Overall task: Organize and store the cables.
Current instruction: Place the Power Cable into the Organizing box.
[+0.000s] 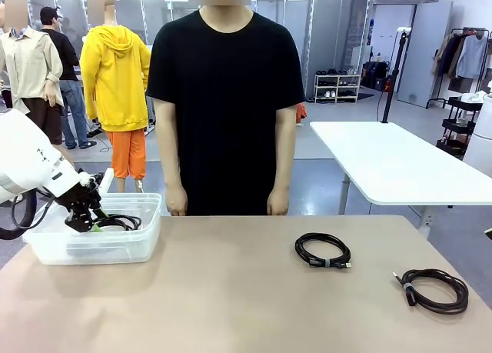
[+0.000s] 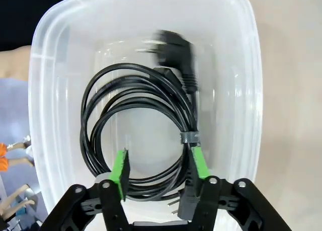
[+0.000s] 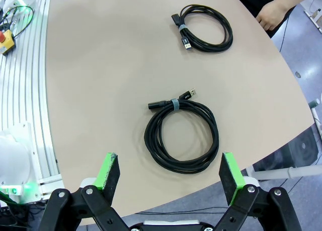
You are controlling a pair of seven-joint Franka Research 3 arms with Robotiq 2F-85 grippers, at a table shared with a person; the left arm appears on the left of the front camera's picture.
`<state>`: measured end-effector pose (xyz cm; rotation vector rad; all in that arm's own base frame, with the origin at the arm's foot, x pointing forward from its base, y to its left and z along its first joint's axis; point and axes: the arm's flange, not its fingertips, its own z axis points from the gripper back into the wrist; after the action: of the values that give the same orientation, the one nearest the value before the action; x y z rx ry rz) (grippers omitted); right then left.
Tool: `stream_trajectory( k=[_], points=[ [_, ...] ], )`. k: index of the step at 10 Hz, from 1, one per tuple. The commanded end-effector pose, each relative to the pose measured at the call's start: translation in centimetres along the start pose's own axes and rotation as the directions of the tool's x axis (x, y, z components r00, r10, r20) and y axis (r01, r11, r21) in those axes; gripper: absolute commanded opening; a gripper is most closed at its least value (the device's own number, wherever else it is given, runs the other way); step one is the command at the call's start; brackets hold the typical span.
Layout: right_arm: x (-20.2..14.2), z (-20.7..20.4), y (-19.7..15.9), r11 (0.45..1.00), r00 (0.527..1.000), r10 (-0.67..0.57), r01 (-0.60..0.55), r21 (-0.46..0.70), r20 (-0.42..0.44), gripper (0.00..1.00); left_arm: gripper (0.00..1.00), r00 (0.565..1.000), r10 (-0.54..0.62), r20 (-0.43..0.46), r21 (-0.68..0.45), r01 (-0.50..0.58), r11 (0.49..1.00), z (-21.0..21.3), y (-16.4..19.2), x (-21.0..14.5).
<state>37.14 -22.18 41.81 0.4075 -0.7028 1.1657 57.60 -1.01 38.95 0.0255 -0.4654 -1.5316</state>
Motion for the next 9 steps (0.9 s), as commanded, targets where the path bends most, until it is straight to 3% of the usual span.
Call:
stream_trajectory(
  k=[1, 8, 9],
  points=[
    [0.0, 0.1, 0.3, 1.0, 1.0, 0.016, -0.016, 0.006, -0.001, 1.0, 1.0, 1.0, 0.019, -0.014, -0.002, -0.019, 1.0, 0.8, 0.0, 0.3],
    [0.0, 0.1, 0.3, 1.0, 1.0, 0.016, -0.016, 0.006, -0.001, 1.0, 1.0, 0.996, 0.075, -0.038, 0.024, -0.074, 0.997, 5.2, 0.5, 3.1],
    [0.0, 0.1, 0.3, 1.0, 1.0, 0.016, -0.016, 0.006, -0.001, 1.0, 1.0, 0.999, 0.035, -0.026, 0.067, -0.034, 0.997, 4.9, 1.1, 2.1]
  ],
)
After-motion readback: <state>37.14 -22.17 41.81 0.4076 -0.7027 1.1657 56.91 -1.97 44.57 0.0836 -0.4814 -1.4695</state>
